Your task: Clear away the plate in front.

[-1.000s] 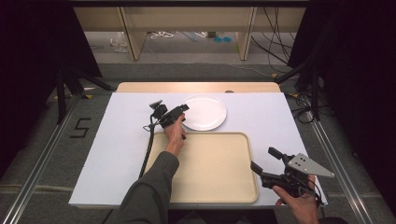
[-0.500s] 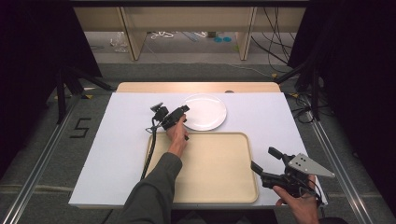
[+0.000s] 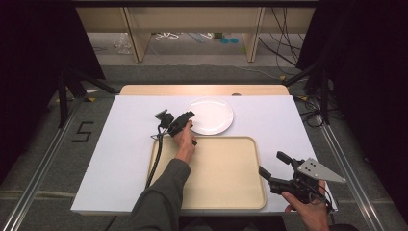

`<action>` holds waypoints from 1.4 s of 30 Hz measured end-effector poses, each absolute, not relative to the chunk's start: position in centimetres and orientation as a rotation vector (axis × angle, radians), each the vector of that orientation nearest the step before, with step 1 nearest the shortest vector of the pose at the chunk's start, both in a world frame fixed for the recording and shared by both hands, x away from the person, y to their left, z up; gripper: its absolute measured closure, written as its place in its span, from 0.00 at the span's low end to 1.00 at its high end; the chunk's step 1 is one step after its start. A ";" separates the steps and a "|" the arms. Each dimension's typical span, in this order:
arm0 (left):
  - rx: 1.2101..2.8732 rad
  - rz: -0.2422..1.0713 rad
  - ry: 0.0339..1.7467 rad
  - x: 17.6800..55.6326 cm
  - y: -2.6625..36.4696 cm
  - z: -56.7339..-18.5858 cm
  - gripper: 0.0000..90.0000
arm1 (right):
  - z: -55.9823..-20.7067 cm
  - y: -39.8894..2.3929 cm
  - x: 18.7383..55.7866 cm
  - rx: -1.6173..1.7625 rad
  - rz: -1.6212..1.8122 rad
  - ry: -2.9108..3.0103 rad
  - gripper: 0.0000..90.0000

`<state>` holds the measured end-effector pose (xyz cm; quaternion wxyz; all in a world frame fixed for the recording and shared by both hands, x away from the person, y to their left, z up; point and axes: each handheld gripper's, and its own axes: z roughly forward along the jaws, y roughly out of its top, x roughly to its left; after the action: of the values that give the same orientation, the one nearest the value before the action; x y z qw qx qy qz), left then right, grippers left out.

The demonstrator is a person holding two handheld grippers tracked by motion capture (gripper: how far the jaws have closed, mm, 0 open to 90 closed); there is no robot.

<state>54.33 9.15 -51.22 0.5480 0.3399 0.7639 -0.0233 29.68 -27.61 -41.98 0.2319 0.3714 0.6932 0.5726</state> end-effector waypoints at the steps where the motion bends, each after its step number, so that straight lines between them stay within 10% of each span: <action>1: 0.798 -0.057 1.815 54.3 9.2 -51.3 0.53 | -41.9 -27.6 29.6 1.031 1.559 1.917 0.19; 25: 0.657 -0.045 1.961 53.9 9.0 -51.7 0.89 | -41.8 -27.9 29.7 1.025 1.562 1.901 0.19; 42: 0.596 -0.057 1.859 53.5 9.2 -51.4 0.96 | -41.8 -27.9 29.7 1.012 1.595 1.890 0.19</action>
<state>53.54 9.20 -51.42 0.5597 0.2529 0.7888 -0.0242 29.71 -27.92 -41.76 0.2326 0.3684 0.6879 0.5805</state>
